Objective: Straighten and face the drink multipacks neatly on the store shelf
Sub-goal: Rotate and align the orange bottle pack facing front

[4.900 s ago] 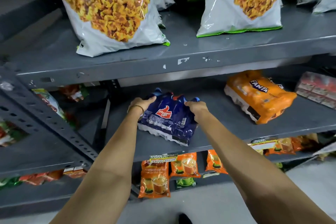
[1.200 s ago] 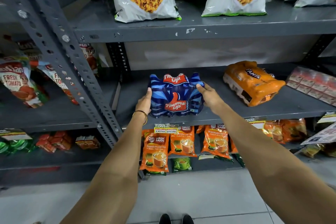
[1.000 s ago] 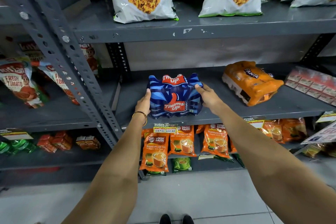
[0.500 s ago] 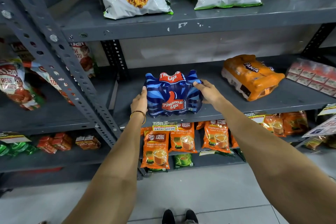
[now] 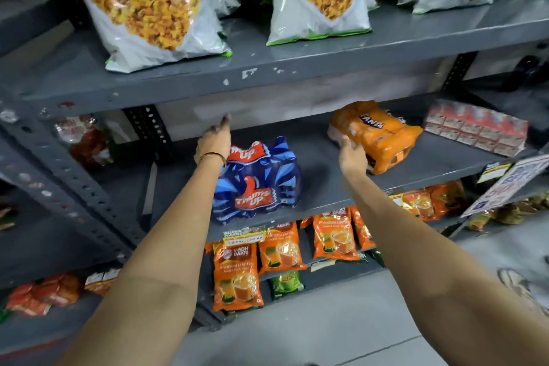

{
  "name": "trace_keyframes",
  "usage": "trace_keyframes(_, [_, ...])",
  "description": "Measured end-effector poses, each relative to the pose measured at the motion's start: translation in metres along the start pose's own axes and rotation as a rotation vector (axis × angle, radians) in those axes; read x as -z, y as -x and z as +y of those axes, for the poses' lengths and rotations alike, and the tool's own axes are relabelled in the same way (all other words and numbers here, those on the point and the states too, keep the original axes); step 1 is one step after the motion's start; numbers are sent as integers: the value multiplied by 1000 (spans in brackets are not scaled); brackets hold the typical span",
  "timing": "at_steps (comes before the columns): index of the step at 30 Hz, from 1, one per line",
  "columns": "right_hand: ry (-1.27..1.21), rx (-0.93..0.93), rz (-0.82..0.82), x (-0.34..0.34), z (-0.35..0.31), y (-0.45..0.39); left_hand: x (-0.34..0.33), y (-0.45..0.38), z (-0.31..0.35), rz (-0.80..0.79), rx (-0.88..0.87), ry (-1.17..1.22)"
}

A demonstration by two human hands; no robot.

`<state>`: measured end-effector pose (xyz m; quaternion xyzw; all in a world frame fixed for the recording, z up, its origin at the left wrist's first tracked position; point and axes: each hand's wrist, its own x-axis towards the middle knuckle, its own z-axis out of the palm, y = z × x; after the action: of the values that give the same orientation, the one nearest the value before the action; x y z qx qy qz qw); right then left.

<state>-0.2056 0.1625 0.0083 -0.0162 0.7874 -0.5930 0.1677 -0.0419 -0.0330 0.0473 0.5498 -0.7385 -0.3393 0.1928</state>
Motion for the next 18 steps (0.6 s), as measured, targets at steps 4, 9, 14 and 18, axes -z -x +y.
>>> trace_keyframes(4, [-69,-122,166,29,3,-35,-40,-8,30,-67,-79,-351])
trace_keyframes(9, [-151,-311,220,71,-1,-88,-110,-6,94,-202,-241,-346])
trace_keyframes(14, [-233,-404,60,84,66,-255,-196,-11,173,-402,-236,-253])
trace_keyframes(18, [-262,-557,-122,109,15,-213,-246,-26,206,-485,-206,-245])
